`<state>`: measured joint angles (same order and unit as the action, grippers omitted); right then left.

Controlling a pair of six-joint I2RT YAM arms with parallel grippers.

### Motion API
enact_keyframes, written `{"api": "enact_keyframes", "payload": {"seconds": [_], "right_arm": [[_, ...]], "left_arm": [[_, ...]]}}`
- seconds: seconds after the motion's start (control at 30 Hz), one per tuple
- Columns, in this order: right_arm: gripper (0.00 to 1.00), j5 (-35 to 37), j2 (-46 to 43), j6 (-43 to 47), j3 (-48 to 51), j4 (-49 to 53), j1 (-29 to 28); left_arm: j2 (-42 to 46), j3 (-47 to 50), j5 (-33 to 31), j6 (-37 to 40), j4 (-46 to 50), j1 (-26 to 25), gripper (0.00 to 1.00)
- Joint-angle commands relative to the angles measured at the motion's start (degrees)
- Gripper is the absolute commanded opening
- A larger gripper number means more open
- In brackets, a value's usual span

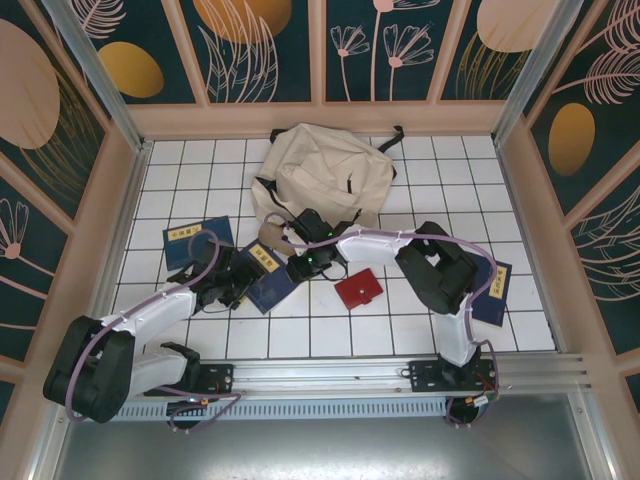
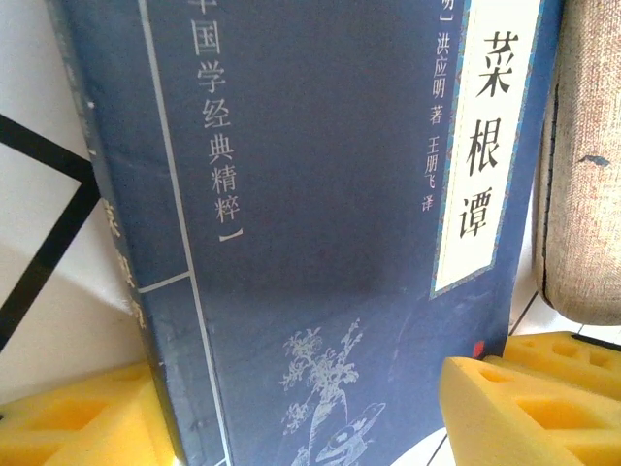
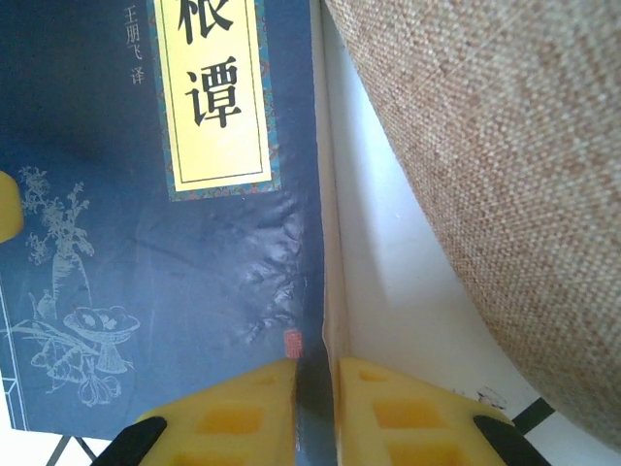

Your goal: Pack books, pencil case, and school supplies into a backpack

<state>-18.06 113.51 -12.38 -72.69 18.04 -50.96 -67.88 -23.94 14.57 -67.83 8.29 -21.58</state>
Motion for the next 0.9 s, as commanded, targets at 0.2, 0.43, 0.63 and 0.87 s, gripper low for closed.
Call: {"api": "enact_keyframes", "payload": {"seconds": [0.2,0.43,0.63,0.87], "right_arm": [[0.18,-2.3,2.9,-0.5,-1.4,-0.4,-0.1],[0.19,-3.7,1.9,-0.3,-1.1,-1.1,0.1],[0.20,-5.7,2.0,-0.3,-0.8,-1.4,0.4],[0.21,-6.1,1.8,-1.0,-0.8,-1.7,0.8]], "left_arm": [[2.7,0.1,6.2,3.7,-8.3,0.1,0.56],[3.8,-0.1,3.5,2.9,-6.7,0.0,0.34],[4.8,0.7,4.9,0.5,-10.8,0.1,0.35],[5.8,0.5,3.0,-0.8,-11.8,0.1,0.33]]}}
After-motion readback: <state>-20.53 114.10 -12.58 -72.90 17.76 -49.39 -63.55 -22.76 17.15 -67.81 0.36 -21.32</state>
